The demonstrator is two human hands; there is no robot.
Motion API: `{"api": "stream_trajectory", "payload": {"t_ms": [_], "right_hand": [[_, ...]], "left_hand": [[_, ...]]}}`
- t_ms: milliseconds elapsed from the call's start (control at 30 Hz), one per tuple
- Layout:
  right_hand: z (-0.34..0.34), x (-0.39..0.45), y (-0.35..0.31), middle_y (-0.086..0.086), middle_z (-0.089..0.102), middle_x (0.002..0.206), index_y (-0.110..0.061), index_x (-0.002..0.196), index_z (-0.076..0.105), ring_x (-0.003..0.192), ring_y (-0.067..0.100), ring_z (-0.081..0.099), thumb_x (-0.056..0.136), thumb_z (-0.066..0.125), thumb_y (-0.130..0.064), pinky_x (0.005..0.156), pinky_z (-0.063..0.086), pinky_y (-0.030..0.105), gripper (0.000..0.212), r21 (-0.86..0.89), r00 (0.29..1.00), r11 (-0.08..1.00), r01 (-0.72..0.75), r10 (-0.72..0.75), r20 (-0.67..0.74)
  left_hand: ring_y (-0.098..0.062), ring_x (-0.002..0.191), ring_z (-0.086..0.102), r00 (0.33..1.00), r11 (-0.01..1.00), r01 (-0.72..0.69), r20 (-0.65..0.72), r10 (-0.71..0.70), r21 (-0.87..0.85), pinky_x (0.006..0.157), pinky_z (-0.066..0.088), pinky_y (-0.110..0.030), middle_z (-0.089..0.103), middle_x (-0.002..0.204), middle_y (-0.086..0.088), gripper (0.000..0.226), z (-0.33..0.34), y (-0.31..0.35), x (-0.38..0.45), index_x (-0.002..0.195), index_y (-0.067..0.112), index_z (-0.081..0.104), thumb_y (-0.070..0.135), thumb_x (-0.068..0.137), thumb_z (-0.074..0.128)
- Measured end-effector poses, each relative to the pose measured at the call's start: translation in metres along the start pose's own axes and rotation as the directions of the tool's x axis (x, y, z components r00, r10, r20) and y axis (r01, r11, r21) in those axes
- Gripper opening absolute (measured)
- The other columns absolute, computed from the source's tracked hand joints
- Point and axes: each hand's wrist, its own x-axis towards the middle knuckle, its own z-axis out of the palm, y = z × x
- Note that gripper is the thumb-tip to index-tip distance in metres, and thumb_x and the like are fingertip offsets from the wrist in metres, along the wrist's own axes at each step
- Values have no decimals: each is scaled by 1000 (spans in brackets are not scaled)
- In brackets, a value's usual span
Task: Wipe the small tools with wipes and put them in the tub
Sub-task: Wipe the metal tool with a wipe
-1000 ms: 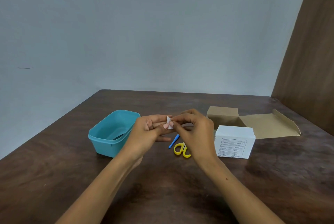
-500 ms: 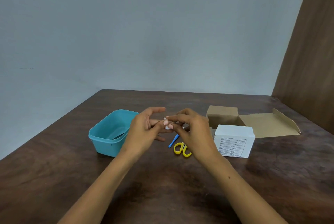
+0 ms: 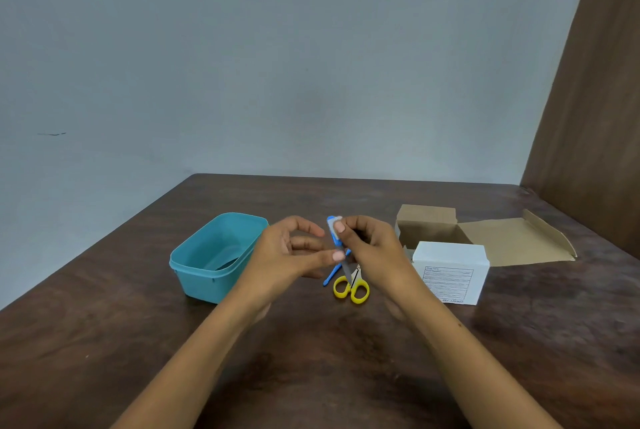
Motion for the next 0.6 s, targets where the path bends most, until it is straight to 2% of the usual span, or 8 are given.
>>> {"api": "stream_trajectory", "payload": {"t_ms": [100,200,300,367,467,600], "right_hand": [[3,-1,-1,1,64,73,-17,75,67,73,15,59,90,59,-22,72,52,37,19,125,998,992,-17,25,-62],[4,-1,0,2,69,79,-17,78,69,78,16,63,88,62,-21,75,54,39,13,123,997,992,4,5,-75],[2,-1,0,-2,69,80,-14,83,70,75,8,64,86,64,-18,72,54,28,8,38,999,999,26,-25,-32],[-2,-2,-2,-2,70,81,-14,85,71,75,7,65,85,65,-16,70,53,21,5,1,999,1000,17,-17,34],[-10,-3,-4,2,72,83,-10,89,72,75,6,65,83,68,-16,67,52,15,10,31,996,999,-42,40,82],[-17,-1,-4,-2,74,86,-13,93,74,73,2,63,82,69,-17,58,48,12,13,140,992,982,-125,119,51]], "left_hand": [[-30,77,70,1000,999,-12,22,11,48,71,58,-41,74,83,-19,31,5,-4,-1,94,-6,61,2,70,79],[-31,73,71,999,999,-31,-22,32,31,67,59,-39,74,81,-20,21,7,-6,-1,92,-6,63,0,75,74],[-23,67,72,996,998,-58,-63,59,29,60,59,-28,74,76,-16,9,5,-7,0,88,-3,67,-1,80,69],[-21,69,72,993,996,-80,-85,83,46,60,58,-26,74,76,-14,6,2,-8,1,87,1,70,2,81,68],[-21,69,71,992,993,-95,-71,100,77,61,57,-26,74,76,-14,7,1,-8,1,87,4,72,4,83,67],[-15,67,70,992,990,-100,-63,107,103,59,56,-22,74,76,-14,9,1,-7,1,90,6,73,4,84,65]]}}
